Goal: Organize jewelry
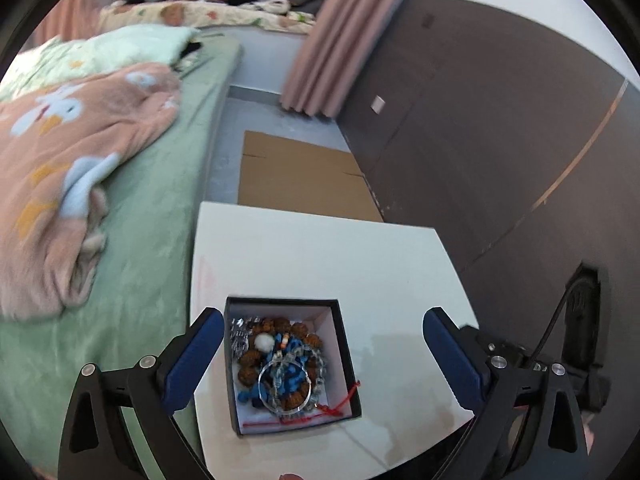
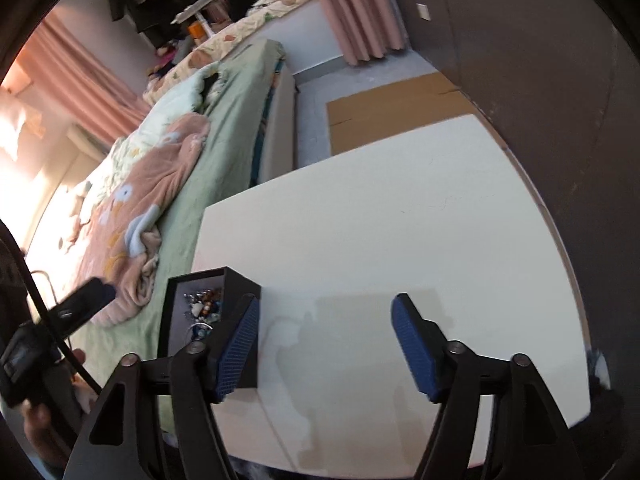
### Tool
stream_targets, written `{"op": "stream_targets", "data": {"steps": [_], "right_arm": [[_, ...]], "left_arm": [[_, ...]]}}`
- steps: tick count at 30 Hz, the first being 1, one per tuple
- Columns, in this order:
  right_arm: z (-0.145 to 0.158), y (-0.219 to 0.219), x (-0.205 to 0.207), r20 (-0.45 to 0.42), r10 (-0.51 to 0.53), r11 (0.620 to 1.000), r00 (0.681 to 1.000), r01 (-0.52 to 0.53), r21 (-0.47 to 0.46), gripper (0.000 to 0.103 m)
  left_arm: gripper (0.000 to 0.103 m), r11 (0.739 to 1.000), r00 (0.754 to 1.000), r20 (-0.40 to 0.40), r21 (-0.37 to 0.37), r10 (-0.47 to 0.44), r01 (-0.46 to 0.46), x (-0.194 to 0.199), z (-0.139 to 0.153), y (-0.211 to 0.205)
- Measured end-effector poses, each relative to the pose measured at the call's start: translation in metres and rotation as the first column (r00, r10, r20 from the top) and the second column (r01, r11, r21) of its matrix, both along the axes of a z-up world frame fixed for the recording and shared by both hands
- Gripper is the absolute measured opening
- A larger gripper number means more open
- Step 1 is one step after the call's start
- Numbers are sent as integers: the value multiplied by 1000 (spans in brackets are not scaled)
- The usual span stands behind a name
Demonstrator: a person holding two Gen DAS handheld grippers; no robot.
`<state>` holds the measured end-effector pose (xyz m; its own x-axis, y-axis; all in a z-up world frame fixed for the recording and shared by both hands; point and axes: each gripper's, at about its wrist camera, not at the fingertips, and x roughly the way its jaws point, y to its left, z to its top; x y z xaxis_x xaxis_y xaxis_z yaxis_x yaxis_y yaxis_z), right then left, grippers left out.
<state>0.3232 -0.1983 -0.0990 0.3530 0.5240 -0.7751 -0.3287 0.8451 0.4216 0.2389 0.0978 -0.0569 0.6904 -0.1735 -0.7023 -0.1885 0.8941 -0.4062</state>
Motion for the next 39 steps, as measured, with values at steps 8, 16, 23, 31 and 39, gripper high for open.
{"op": "stream_targets", "data": {"steps": [8,16,23,31,39], "right_arm": [[11,-21,-45,-10,45,999,999,-45,-2,97],[35,-43,-86,115,-15,999,993,19,-33,103],[34,-46,-107,204,13,1000,979,-15,9,103],[35,-40,-119,216,76,996,973,-64,-63,103],[27,-47,-117,186,46,999,982,-40,-35,103]], "left_arm": [[103,997,998,36,59,54,-56,-47,16,-16],[103,992,994,111,125,1,-15,-78,27,-45],[103,975,987,158,217,18,-53,-105,24,-55],[103,956,992,123,287,21,-56,-120,20,-48],[103,954,994,103,295,18,-48,-122,14,-45]]}}
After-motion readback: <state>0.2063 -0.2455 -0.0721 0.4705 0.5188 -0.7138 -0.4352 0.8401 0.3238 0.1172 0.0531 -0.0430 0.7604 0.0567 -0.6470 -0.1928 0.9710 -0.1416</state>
